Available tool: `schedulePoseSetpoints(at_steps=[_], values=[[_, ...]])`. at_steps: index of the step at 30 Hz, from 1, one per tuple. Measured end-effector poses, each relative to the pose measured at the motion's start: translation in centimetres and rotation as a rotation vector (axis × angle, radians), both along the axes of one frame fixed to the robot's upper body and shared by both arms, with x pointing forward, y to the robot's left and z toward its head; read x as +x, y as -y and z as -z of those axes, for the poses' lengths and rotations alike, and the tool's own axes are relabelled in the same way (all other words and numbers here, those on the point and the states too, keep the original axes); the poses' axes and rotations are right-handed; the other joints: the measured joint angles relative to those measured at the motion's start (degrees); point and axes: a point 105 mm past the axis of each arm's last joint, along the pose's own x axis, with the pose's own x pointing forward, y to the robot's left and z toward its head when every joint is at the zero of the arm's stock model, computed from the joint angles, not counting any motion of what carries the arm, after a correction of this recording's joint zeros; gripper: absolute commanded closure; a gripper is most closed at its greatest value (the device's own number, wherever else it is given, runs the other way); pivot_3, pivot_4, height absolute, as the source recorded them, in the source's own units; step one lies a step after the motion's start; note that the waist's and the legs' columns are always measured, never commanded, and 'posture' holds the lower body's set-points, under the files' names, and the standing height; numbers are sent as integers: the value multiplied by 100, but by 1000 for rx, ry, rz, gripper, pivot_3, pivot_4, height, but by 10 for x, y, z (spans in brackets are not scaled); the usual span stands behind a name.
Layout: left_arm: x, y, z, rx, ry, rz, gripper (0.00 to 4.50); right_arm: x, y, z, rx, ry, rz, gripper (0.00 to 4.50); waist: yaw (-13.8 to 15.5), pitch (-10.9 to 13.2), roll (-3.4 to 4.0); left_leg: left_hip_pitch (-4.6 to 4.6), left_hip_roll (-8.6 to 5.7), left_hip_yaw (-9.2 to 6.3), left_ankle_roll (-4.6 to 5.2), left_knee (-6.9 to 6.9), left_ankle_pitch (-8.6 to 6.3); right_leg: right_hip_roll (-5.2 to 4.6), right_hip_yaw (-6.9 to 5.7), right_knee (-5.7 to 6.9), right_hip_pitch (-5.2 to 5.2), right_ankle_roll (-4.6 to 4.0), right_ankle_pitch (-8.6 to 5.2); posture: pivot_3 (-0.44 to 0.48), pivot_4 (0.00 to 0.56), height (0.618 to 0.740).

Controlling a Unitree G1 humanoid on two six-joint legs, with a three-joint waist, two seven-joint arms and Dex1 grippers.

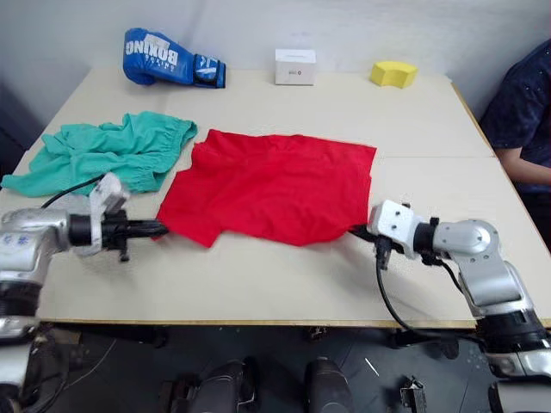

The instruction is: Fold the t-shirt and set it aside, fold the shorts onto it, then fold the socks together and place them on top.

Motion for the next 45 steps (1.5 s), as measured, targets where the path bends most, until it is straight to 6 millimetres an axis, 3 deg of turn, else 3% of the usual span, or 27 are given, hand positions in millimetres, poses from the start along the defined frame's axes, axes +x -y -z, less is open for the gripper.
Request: schedulePoseSetpoints(at_steps=[3, 11, 14, 17, 20, 22, 24, 27, 29, 31, 33, 34, 36, 38, 41, 43, 45], values=[[-37, 0, 13, 62, -46, 108, 4481, -24, 13, 11, -34, -126, -4, 4500, 8, 1, 3, 2, 0, -7, -13, -4, -20, -9, 1, -9, 4, -6, -2, 0, 150, 740], [-83, -12, 33, 17, -183, 60, 4481, -85, 29, 37, -64, -501, -26, 4500, 110, 2, 6, 3, 4, -25, 4, -8, -51, -14, -11, -25, 9, -20, -8, 0, 150, 740], [-79, -7, 30, -43, -163, 36, 4481, -87, 28, 38, -46, -524, -27, 4500, 121, 5, 13, 2, 4, -25, 4, -8, -52, -17, -14, -31, 10, -27, -10, 0, 150, 740], [-54, 4, 3, -149, -42, 16, 4481, -58, 15, 15, 57, -339, -31, 4500, 130, 5, 10, -2, 3, -35, 1, -3, -46, -17, -29, -35, 12, -37, -10, 0, 150, 740], [-13, 8, -40, -212, 186, -24, 4481, -17, 26, -25, 127, -90, 31, 4500, 148, 14, 25, -7, -7, -33, 6, 0, -39, -17, -40, -28, 9, -21, 9, 0, 150, 740], [25, 5, -68, -226, 330, -126, 4481, 9, 34, -61, 200, 77, 82, 4500, 155, 15, 22, -2, -7, -30, -3, 9, -6, -9, -49, -18, 15, -17, 12, 0, 150, 740], [61, -2, -96, -219, 482, -270, 4481, 33, 33, -107, 333, 264, 127, 4500, 136, 21, 18, -21, -9, -25, 2, 15, 8, -3, -51, -7, -4, -11, 15, 0, 150, 740], [101, -5, -170, -295, 835, -491, 4481, 56, 39, -192, 478, 628, 233, 4500, 111, 44, 9, -55, -4, -20, 5, 47, 17, -1, -62, 9, -32, -4, 18, 0, 150, 740], [98, -8, -231, -362, 1095, -567, 4481, 52, 43, -237, 494, 865, 273, 4500, 98, 53, -6, -107, -1, -18, 5, 50, 17, 1, -71, 25, -78, 0, 21, 0, 150, 740], [74, -3, -298, -454, 1361, -574, 4481, 42, 46, -269, 478, 1094, 307, 4500, 106, 67, -32, -139, -7, -5, 7, 56, 16, -2, -99, 23, -113, 7, 24, 0, 150, 740], [38, -1, -346, -490, 1581, -527, 4481, 31, 46, -282, 432, 1249, 306, 4500, 112, 65, -30, -120, -17, 28, 23, 43, -9, -14, -176, 20, -111, 7, 24, 0, 150, 740], [24, -1, -354, -457, 1651, -483, 4481, 26, 47, -281, 391, 1291, 301, 4500, 113, 60, -19, -102, -21, 54, 34, 28, -20, -26, -196, 18, -108, 7, 24, 0, 150, 740], [15, -1, -343, -354, 1675, -388, 4481, 25, 52, -267, 318, 1301, 302, 4500, 116, 51, -4, -70, -31, 84, 49, 15, -32, -52, -228, 17, -93, 7, 24, 0, 150, 740], [26, -4, -301, -255, 1556, -313, 4481, 30, 55, -231, 236, 1237, 298, 4500, 114, 52, 3, -45, -29, 95, 61, 16, -39, -60, -241, 16, -66, 9, 22, 0, 150, 740], [45, -15, -191, -90, 1197, -244, 4481, 32, 55, -152, 72, 1068, 252, 4500, 91, 69, 10, -31, -19, 98, 73, 56, -41, -63, -233, 23, -40, 13, 25, 0, 150, 740], [36, -22, -104, 23, 913, -208, 4481, 27, 56, -92, 11, 875, 230, 4500, 38, 81, 11, -8, -17, 101, 85, 67, -47, -89, -201, 15, -15, 23, 31, 0, 150, 740], [19, -24, -46, 95, 717, -199, 4481, 17, 52, -44, -25, 710, 193, 4500, 12, 93, 1, -10, -10, 94, 89, 82, -54, -96, -186, 7, -12, 21, 32, 0, 150, 740]])
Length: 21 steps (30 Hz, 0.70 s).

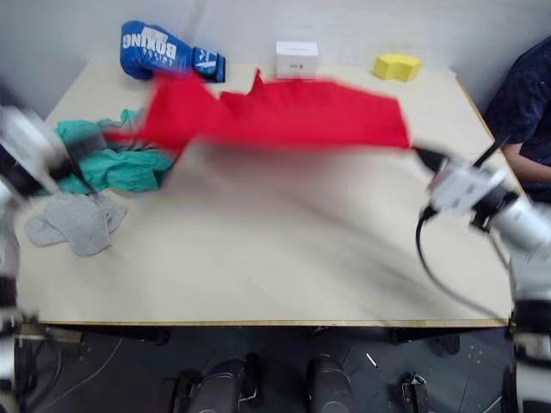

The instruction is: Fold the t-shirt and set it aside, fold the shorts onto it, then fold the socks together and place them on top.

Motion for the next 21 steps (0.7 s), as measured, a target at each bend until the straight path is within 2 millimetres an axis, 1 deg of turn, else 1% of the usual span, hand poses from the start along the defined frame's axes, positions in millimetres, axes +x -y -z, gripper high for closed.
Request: schedulePoseSetpoints(at_steps=[1, 2, 3, 4, 5, 8, 10, 12, 14, 17, 18, 20, 21], values=[[-13, 0, 25, 44, -86, -9, 4481, -10, -1, 24, -16, -88, -14, 4500, -10, -1, 0, 11, 0, -4, -5, -3, -9, -6, 3, -1, 9, -2, 1, 0, 150, 740], [-28, 1, 49, 92, -171, -13, 4481, -23, -1, 54, -28, -209, -21, 4500, -4, -2, -1, 24, 2, -8, -6, -3, -24, -7, 2, -4, 23, -5, 0, 0, 150, 740], [-36, 2, 62, 115, -225, -17, 4481, -33, -1, 78, -34, -318, -22, 4500, 30, -1, -2, 19, 3, -13, -14, -2, -28, -8, -1, -5, 20, -6, -1, 0, 150, 740], [-41, 5, 70, 117, -268, -30, 4481, -44, -1, 99, -34, -430, -21, 4500, 82, -1, -1, 16, 3, -15, -23, -1, -35, -10, 1, -3, 17, -6, 0, 0, 150, 740], [-46, 8, 73, 112, -296, -43, 4481, -49, -2, 99, -12, -461, -23, 4500, 102, -5, 7, 22, 4, -16, -27, 1, -41, -13, 4, -1, 22, -7, 0, 0, 150, 740], [-58, 25, 72, 115, -334, -33, 4481, -62, -3, 100, -3, -573, -15, 4500, 131, -21, -1, 29, 6, -28, -24, -1, -50, -16, 1, -10, 34, -13, 3, 0, 150, 740], [-69, 28, 80, 119, -392, -32, 4481, -69, -4, 104, 19, -635, -6, 4500, 129, -23, 2, 29, 7, -27, -31, -3, -52, -15, -1, -12, 32, -18, 0, 0, 150, 740], [-77, 27, 87, 145, -458, -38, 4481, -74, -3, 105, 1, -702, 7, 4500, 130, -25, 4, 29, 9, -28, -40, -4, -51, -12, -7, -13, 32, -24, -3, 0, 150, 740], [-80, 26, 88, 157, -486, -51, 4481, -80, -2, 106, -8, -773, 29, 4500, 144, -40, -1, 29, 13, -29, -40, -6, -52, -10, -12, -19, 34, -25, -4, 0, 150, 740], [-78, 30, 85, 119, -507, -81, 4481, -89, 0, 105, 2, -876, 69, 4500, 249, -56, -9, 28, 13, -32, -27, -4, -63, -10, -14, -31, 42, -25, -4, 0, 150, 740], [-77, 32, 84, 101, -517, -87, 4481, -94, -1, 106, 18, -937, 82, 4500, 275, -59, -13, 26, 13, -39, -20, -4, -68, -10, -16, -34, 43, -25, -4, 0, 150, 740], [-79, 35, 84, 74, -552, -90, 4481, -112, -5, 107, 49, -1100, 88, 4500, 304, -67, -16, 26, 13, -46, -16, -5, -75, -11, -17, -40, 49, -26, -4, 0, 150, 740], [-81, 37, 84, 61, -572, -87, 4481, -125, -9, 109, 64, -1203, 78, 4500, 309, -71, -20, 25, 13, -51, -16, -7, -78, -11, -20, -45, 51, -30, -6, 0, 150, 740]])
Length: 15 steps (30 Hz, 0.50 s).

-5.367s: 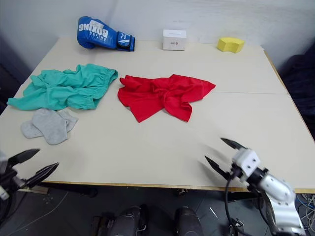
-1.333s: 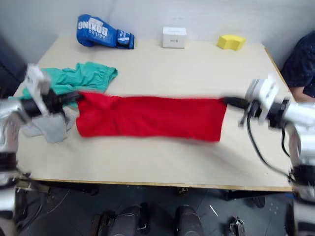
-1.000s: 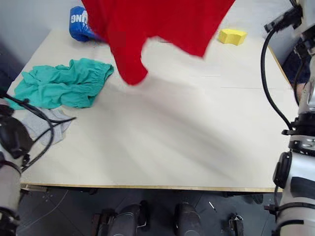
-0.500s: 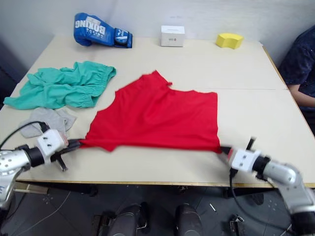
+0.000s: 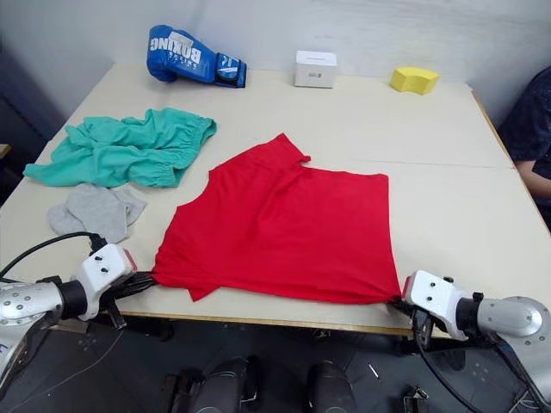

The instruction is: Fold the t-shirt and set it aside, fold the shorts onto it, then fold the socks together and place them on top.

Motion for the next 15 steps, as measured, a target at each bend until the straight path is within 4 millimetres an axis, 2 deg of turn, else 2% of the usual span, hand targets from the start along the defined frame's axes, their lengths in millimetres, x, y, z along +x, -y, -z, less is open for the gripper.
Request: schedulePoseSetpoints(at_steps=[2, 4, 11, 15], values=[[-1, 2, 0, -17, -22, -2, 4481, -20, -8, 7, 36, -147, -13, 4500, 4, -4, -5, -2, 1, -6, -3, -5, -2, 1, -9, -11, 2, -4, -2, 0, 150, 740], [-2, 2, 0, -22, -42, -14, 4481, -29, -11, 14, 65, -212, 12, 4500, 2, -3, 0, -6, 0, -3, -3, -8, -1, 1, -9, -22, 2, -3, -2, 0, 150, 740], [0, 8, -11, -33, -76, 11, 4481, -17, -5, 13, 80, -124, 58, 4500, -30, -6, 11, -6, 0, 16, -9, -15, 8, 5, -6, -37, 1, -3, -2, 0, 150, 740], [10, 15, -33, 3, -86, 145, 4481, -14, 8, 6, 100, -107, 82, 4500, 28, -7, 16, -6, -1, 19, -24, -14, 19, 9, -6, -37, 0, -3, -1, 0, 150, 740]])
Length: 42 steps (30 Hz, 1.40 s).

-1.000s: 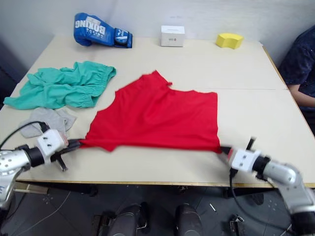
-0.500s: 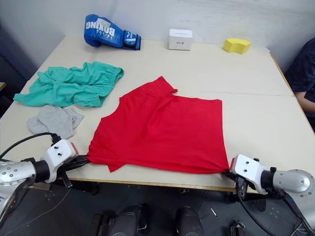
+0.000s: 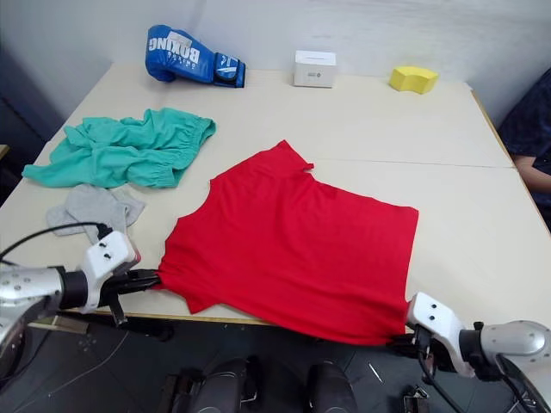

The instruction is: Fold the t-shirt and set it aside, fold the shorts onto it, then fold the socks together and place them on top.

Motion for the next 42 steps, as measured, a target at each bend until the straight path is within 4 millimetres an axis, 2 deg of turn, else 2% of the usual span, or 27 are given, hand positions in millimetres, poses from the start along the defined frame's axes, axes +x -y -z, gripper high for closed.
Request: schedulePoseSetpoints(at_steps=[4, 7, 9, 14, 18, 21, 26, 33, 38, 42], values=[[11, 4, -22, 7, -27, 151, 4481, 0, 5, -15, 87, -27, 46, 4500, 39, -2, 7, -1, 1, 13, 2, -5, 0, 0, 7, -3, -9, 0, 0, 0, 150, 740], [28, 9, -36, 29, -34, 251, 4481, 4, 8, -24, 117, -9, 79, 4500, 70, -2, 7, -2, 0, 18, 3, -4, 1, 2, 7, 2, -13, 0, 1, 0, 150, 740], [36, 9, -39, 58, -47, 296, 4481, 5, 8, -27, 140, -10, 94, 4500, 72, -2, 7, -2, -1, 24, 15, -5, 9, 2, 8, 7, -17, 2, 2, 0, 150, 740], [60, 22, -35, 59, -89, 390, 4481, 5, 7, -30, 214, -16, 140, 4500, 75, -2, 6, -15, -4, 25, 40, 19, 10, 5, 9, 29, -29, 11, 6, 0, 150, 740], [79, 30, -32, 52, -88, 409, 4481, 18, 6, -35, 269, 67, 192, 4500, 48, 0, 3, -17, -4, 32, 45, 43, 8, 4, 13, 51, -33, 14, 8, 0, 150, 740], [91, 29, -26, 51, -92, 394, 4481, 26, 5, -37, 308, 120, 235, 4500, 39, 0, 3, -16, -3, 31, 46, 45, 10, 3, 15, 57, -36, 15, 8, 0, 150, 740], [98, 35, -19, 12, -104, 405, 4481, 26, 6, -33, 309, 127, 270, 4500, 51, 0, 3, -17, -4, 29, 47, 44, 10, 1, 15, 60, -37, 15, 8, 0, 150, 740], [103, 31, -9, -12, -116, 384, 4481, 11, 7, -18, 270, 74, 297, 4500, 49, 0, 3, -17, -4, 29, 48, 49, 10, 1, 14, 66, -36, 15, 8, 0, 150, 740], [102, 31, -10, -15, -114, 401, 4481, -2, 8, -8, 252, 33, 309, 4500, 52, 0, 2, -17, -4, 28, 48, 50, 10, 0, 15, 65, -35, 16, 9, 0, 150, 740], [108, 35, -8, -38, -83, 383, 4481, 0, 10, -7, 237, 74, 323, 4500, 54, -1, 2, -15, -4, 27, 49, 52, 10, -2, 15, 67, -33, 16, 9, 0, 150, 740]])
